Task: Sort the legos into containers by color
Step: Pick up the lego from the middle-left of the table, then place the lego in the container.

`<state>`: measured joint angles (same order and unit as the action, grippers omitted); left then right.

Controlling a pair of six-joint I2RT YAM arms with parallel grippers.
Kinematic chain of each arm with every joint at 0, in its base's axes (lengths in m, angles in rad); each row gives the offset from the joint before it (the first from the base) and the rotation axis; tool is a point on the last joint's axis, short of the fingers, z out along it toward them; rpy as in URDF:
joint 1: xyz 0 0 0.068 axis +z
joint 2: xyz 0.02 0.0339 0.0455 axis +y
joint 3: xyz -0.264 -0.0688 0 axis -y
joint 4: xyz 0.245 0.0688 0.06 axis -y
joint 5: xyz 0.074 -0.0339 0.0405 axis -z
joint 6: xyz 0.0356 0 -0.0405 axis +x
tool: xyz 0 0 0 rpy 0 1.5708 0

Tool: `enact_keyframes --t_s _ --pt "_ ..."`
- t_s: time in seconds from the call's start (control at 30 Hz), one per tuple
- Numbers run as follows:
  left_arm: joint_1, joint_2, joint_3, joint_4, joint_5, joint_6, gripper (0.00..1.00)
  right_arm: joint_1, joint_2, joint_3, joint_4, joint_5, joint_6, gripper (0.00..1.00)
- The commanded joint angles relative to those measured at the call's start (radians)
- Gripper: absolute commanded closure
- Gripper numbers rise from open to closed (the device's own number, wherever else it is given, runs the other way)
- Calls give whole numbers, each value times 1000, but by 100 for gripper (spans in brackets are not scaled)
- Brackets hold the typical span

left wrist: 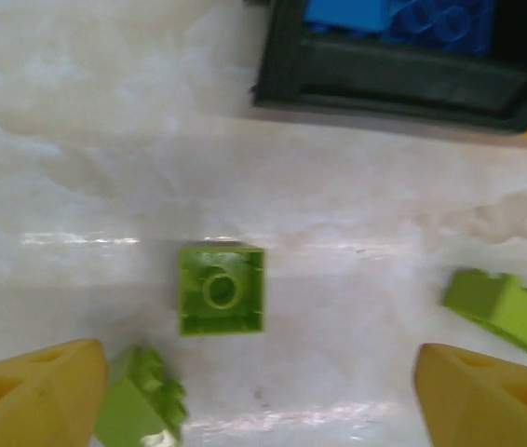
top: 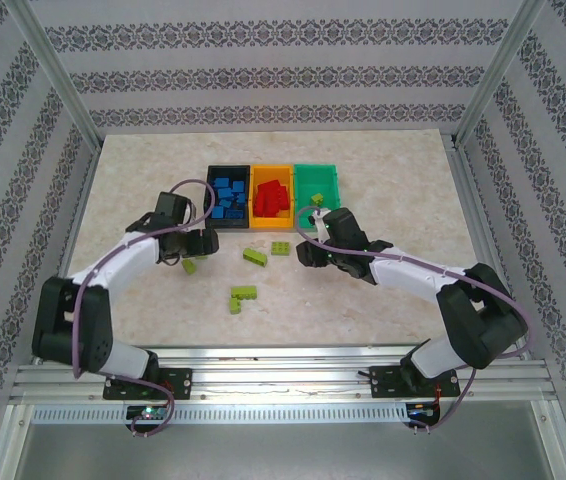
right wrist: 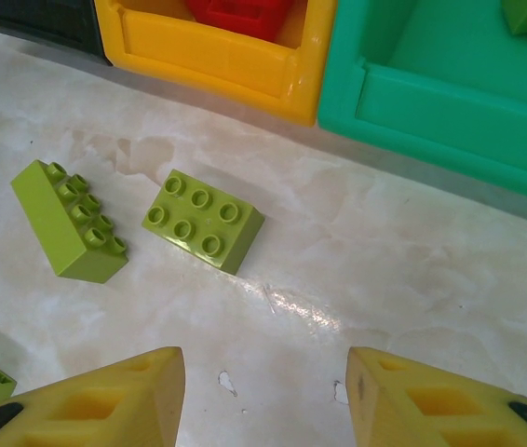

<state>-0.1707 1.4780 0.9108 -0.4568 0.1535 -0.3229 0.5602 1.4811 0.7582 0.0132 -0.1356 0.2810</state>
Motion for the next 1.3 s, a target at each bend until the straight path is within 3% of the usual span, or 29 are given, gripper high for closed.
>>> enact_keyframes --t_s 0.0,0.17,0.37,0.43,0.53,0.6,0.9,1.03,1.27 --pt "-27 73 66 -158 -89 53 22 -14 -44 -25 22 17 -6 50" --pt "-76 182 131 -169 -104 68 25 -22 -62 -34 24 17 -3 50" --pt "-124 322 230 -244 -214 94 38 -34 -70 -42 28 9 1 50" --pt "-128 343 249 -258 -224 100 44 -36 -71 -42 28 8 1 50" --pt "-131 345 254 -254 -202 104 62 -37 -72 -44 32 8 3 50" --pt "-135 335 256 -254 -195 103 67 -37 -70 -45 35 7 4 50" --pt "-256 273 341 -251 -99 69 73 -100 -118 -98 99 -64 71 50" --pt "-350 306 451 -253 -72 50 72 -162 -161 -139 125 -73 109 50" --pt "-423 441 699 -217 15 17 72 -260 -207 -182 138 -96 152 50"
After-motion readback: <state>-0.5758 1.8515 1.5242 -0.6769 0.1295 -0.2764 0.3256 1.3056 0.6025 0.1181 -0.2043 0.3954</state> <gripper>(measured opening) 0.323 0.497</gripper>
